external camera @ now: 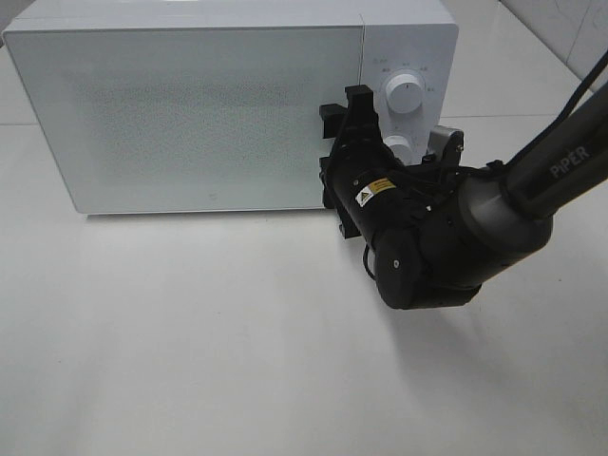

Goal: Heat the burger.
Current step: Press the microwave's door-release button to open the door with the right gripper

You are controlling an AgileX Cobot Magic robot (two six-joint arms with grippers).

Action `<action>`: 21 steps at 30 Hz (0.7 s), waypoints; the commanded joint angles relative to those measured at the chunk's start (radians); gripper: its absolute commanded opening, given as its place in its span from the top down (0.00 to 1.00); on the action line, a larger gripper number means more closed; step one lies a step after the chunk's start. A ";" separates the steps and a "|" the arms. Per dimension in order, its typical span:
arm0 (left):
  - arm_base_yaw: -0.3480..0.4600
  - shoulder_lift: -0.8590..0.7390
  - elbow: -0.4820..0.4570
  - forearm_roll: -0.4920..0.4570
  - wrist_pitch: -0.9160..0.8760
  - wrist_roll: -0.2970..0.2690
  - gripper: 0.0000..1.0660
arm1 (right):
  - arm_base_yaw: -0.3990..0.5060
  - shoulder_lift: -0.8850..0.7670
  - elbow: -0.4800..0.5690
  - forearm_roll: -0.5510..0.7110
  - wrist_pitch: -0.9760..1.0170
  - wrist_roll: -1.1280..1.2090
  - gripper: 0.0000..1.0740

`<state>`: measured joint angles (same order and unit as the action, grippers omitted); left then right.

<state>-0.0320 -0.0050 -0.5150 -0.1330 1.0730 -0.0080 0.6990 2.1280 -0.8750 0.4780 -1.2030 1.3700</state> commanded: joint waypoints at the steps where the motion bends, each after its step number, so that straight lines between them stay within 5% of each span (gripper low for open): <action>1: 0.004 -0.015 0.001 -0.005 -0.010 -0.008 0.08 | -0.015 -0.010 -0.020 0.017 -0.144 -0.030 0.34; 21: 0.004 -0.015 0.001 -0.005 -0.010 -0.008 0.08 | 0.009 -0.172 0.117 -0.033 0.088 -0.168 0.31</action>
<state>-0.0320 -0.0050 -0.5150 -0.1340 1.0730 -0.0080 0.7070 1.9870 -0.7720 0.4740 -1.1470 1.2500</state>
